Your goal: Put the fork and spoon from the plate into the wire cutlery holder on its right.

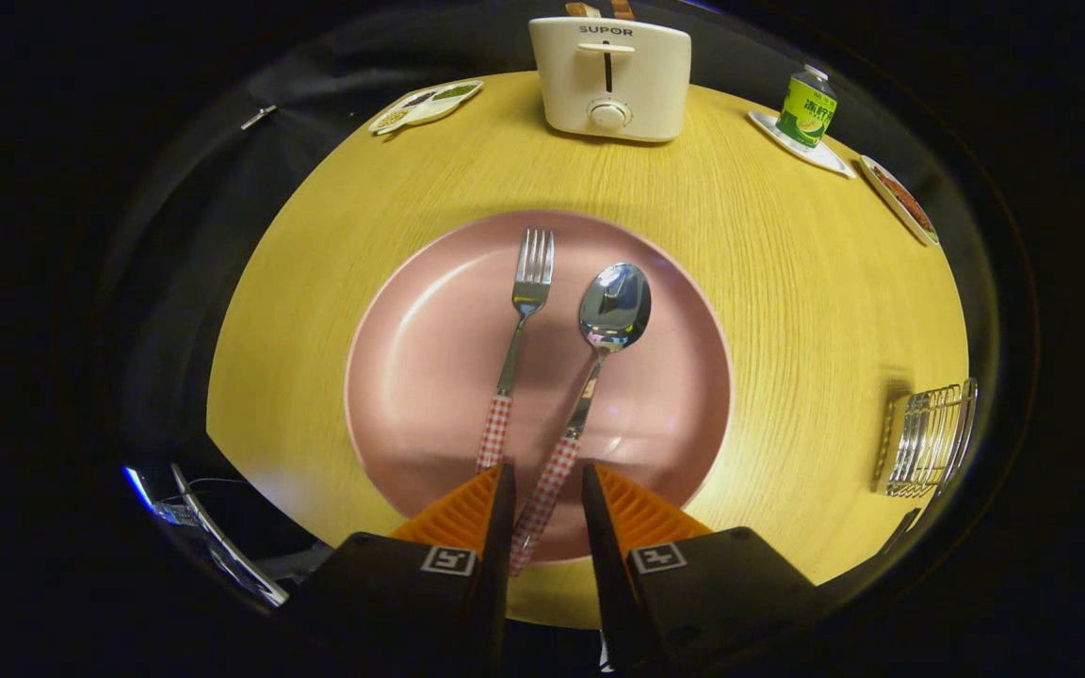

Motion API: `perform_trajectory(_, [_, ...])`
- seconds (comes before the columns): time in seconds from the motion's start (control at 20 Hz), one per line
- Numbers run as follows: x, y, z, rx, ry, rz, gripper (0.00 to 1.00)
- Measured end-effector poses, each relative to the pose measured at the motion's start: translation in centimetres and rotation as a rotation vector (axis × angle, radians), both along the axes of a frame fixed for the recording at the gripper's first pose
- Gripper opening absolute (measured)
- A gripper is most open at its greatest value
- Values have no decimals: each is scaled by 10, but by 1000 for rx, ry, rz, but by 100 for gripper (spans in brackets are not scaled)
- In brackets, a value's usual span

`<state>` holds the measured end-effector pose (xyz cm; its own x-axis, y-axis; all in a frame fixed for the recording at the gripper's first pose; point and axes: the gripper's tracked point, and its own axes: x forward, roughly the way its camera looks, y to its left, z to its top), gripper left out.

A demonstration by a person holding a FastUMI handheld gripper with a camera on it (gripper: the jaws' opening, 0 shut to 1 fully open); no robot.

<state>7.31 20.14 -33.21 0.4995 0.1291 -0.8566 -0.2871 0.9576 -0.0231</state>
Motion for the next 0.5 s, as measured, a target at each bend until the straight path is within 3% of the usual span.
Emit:
perform_trajectory(0.1, [1,0,-1,12,9,0,31])
perform_trajectory(0.15, [1,-2,-3,22,14,-10,31])
perform_trajectory(0.3, [-3,-5,1,81,60,-26,15])
perform_trajectory(0.5, [-9,-6,10,144,63,14,10])
